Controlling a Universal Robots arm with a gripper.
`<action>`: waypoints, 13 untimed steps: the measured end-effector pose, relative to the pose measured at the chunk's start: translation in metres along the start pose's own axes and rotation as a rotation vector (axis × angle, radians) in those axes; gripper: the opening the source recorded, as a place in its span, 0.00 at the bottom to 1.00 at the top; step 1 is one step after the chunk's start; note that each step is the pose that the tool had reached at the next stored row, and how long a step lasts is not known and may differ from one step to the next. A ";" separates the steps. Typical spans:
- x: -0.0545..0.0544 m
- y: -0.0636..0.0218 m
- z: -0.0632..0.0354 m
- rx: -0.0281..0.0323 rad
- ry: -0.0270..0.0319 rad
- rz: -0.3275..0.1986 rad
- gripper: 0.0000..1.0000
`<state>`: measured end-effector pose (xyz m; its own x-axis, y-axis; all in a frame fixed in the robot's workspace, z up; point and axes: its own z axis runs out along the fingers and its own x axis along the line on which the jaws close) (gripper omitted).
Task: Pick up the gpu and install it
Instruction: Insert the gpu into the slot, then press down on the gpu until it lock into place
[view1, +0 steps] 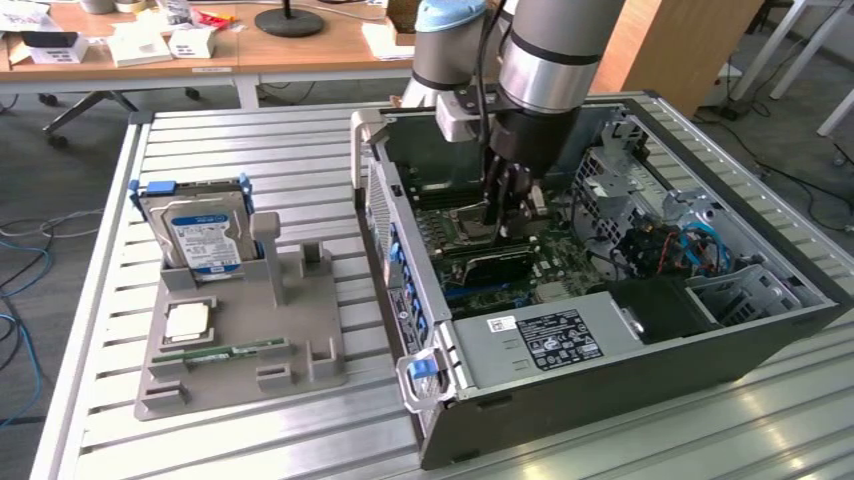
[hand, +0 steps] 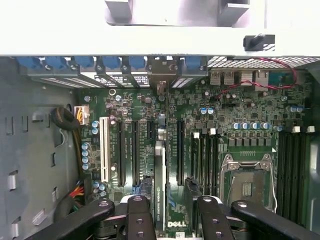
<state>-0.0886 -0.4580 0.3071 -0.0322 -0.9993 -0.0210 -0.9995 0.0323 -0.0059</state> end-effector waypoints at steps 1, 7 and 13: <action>0.000 0.0000 -0.0015 0.0000 0.0000 0.000 0.39; 0.000 0.0000 -0.0019 0.0000 0.0000 0.000 0.39; 0.000 0.0000 -0.0019 0.0000 0.0000 0.000 0.39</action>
<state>-0.0886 -0.4580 0.3091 -0.0322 -0.9993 -0.0210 -0.9995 0.0323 -0.0059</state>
